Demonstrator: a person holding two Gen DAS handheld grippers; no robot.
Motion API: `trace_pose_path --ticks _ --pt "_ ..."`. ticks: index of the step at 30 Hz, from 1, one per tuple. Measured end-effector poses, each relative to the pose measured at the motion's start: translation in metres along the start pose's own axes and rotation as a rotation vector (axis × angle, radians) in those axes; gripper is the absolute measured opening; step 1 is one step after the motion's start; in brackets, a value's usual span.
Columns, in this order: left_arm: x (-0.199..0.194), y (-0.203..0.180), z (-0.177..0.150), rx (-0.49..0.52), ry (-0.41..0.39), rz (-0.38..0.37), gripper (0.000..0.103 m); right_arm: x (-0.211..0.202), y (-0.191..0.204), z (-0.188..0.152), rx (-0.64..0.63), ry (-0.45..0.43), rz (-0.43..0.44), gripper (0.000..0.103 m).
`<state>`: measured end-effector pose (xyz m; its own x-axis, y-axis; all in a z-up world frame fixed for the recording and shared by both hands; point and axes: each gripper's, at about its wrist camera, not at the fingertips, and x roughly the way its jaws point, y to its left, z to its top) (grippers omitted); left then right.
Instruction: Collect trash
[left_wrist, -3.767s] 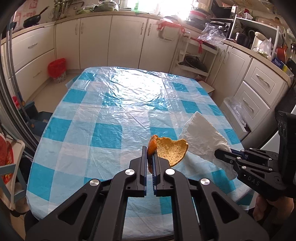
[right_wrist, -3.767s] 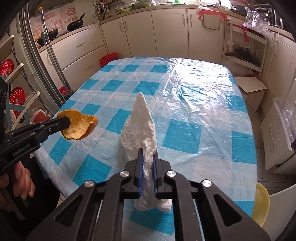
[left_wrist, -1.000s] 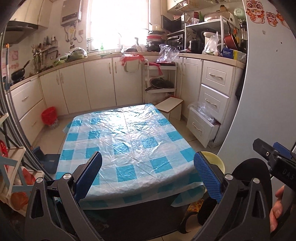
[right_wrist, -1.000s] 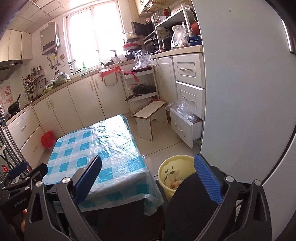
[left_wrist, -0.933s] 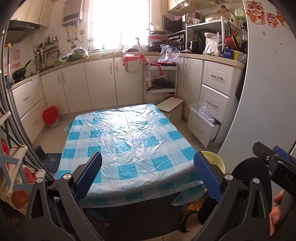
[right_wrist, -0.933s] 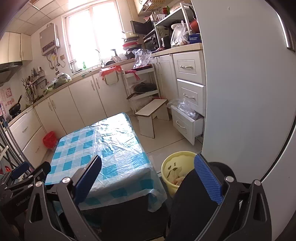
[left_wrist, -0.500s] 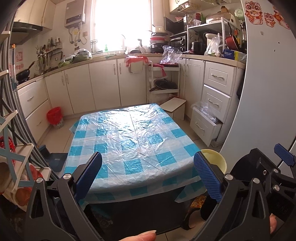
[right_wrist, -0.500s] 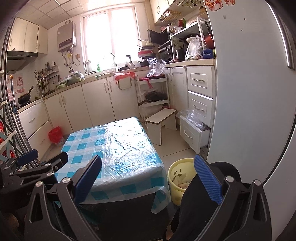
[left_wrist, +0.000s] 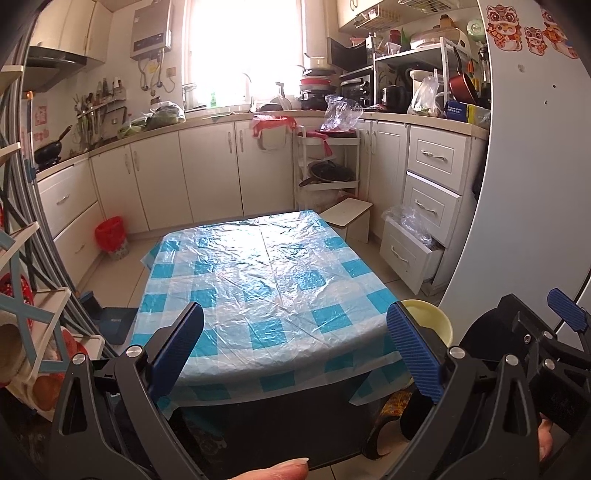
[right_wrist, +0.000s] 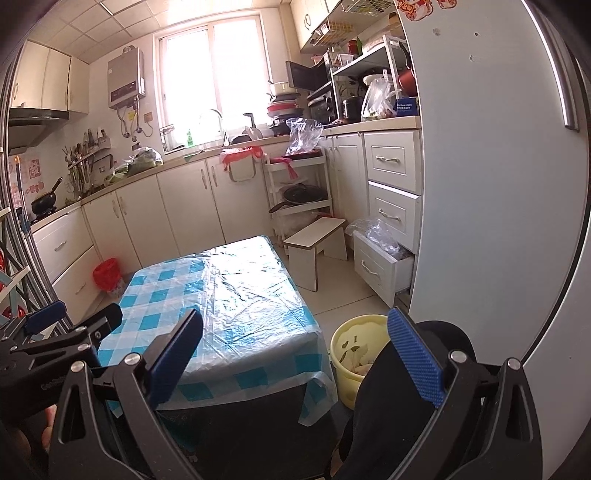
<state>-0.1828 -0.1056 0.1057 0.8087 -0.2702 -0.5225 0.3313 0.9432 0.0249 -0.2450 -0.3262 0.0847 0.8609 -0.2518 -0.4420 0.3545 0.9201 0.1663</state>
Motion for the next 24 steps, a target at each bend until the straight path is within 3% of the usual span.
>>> trace_pose_path --ticks 24 --pt "-0.0037 -0.0006 0.0012 0.0 0.007 0.003 0.095 0.0003 -0.0026 -0.0015 0.005 0.022 0.004 0.096"
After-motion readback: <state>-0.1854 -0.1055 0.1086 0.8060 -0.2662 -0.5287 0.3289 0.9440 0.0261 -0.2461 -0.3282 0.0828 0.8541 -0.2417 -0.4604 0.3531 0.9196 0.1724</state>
